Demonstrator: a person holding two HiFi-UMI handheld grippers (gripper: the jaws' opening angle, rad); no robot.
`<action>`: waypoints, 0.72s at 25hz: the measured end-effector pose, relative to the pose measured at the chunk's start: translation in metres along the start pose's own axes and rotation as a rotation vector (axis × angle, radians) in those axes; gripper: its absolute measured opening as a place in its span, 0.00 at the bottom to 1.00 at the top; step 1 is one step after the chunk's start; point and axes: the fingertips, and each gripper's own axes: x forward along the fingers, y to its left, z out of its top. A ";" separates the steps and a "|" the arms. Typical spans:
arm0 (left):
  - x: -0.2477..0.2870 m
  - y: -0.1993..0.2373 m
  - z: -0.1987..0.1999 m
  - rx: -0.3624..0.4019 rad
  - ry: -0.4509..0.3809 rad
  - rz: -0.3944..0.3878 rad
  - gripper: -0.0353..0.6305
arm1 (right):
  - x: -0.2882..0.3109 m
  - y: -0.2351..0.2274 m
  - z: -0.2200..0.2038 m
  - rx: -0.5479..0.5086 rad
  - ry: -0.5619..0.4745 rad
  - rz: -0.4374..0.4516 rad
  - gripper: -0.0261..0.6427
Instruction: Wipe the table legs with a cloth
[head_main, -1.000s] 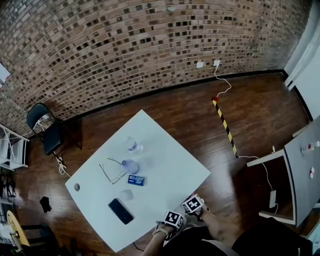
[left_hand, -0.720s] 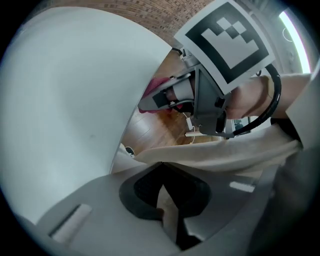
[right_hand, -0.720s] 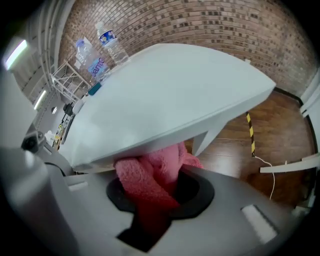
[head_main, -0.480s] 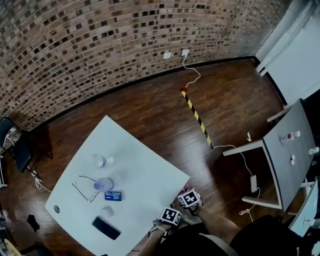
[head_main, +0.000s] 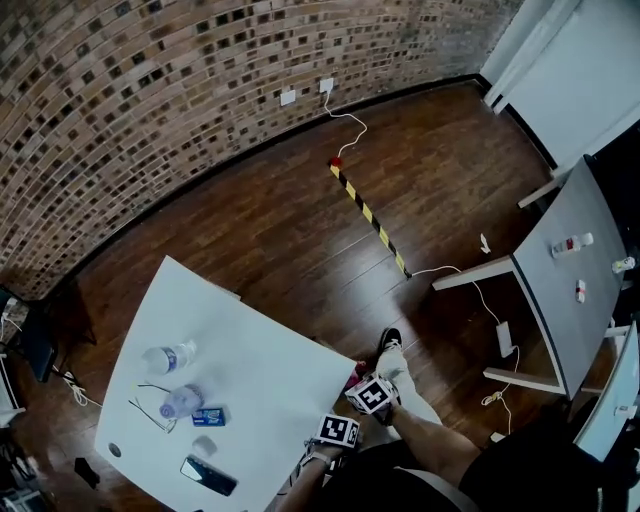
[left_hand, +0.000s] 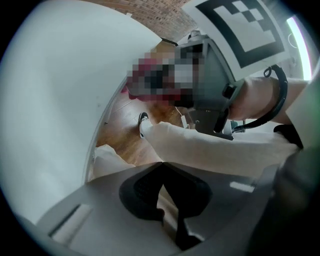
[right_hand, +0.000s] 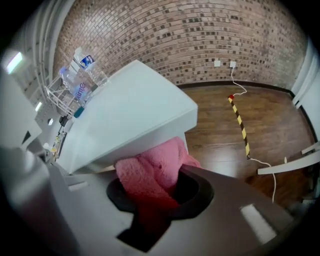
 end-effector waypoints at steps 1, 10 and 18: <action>0.002 0.002 0.008 -0.025 -0.008 0.015 0.05 | 0.002 -0.002 0.005 0.006 -0.013 0.040 0.18; 0.015 0.026 0.094 -0.313 -0.318 0.234 0.05 | 0.029 -0.017 0.026 -0.203 -0.007 0.435 0.17; 0.052 0.034 0.106 -0.318 -0.286 0.363 0.05 | 0.030 -0.017 0.022 -0.206 -0.041 0.729 0.17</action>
